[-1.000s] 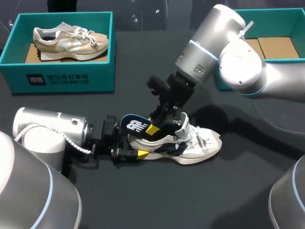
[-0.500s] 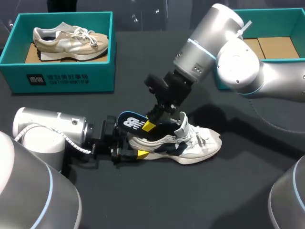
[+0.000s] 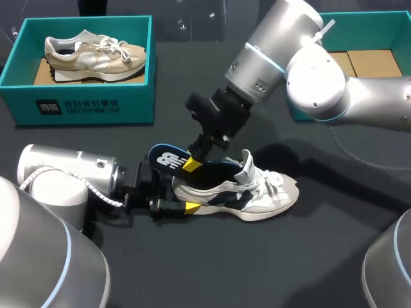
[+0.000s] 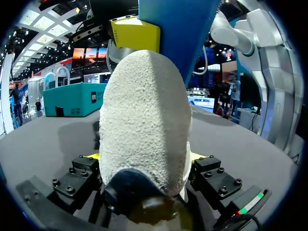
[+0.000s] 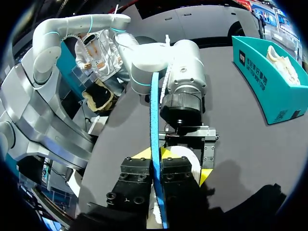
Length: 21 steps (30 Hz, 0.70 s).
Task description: Take the shoe out of the shoebox, open the shoe tongue, remove and reinsert the insole, then place the shoe into the shoebox
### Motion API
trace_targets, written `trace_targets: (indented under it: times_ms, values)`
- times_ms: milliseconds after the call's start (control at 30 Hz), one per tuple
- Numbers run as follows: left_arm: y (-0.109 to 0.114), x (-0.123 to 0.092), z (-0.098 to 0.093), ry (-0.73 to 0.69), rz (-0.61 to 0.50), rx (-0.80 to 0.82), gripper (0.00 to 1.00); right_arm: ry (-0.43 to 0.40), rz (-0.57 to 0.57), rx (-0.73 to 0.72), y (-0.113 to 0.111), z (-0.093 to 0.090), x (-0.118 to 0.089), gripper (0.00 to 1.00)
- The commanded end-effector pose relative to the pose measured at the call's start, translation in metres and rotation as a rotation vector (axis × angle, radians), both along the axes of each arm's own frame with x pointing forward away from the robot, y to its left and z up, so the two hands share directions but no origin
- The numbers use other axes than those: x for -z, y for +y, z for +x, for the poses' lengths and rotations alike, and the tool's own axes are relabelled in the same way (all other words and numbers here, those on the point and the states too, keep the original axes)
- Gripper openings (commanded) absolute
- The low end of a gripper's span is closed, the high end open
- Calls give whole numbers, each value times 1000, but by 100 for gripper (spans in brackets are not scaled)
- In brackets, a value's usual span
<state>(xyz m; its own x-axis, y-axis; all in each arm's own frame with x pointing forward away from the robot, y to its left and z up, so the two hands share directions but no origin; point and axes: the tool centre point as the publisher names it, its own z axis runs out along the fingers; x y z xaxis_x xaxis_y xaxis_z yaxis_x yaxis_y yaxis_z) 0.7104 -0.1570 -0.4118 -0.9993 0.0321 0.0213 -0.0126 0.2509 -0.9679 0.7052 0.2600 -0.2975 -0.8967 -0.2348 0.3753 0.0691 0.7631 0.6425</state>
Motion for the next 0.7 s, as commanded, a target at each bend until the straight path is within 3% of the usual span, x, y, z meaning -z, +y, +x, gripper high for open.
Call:
trace_targets:
  times_ms: [33,200,400,467,567,600,700]
  values:
    - [0,2,1,0,0,0,0,-1,-2,1,1,-1,0,0]
    - [0,2,1,0,0,0,0,-46,32,24,2,4,-21,0]
    - [0,2,1,0,0,0,0,-78,137,71,1,8,-63,0]
    - [0,2,1,0,0,0,0,-79,235,83,0,10,-84,0]
    - [0,2,1,0,0,0,0,-12,522,91,-2,13,-120,0]
    - [0,2,1,0,0,0,0,-67,572,77,-2,13,-135,0]
    - [0,2,1,0,0,0,0,-67,572,77,-2,13,-135,0]
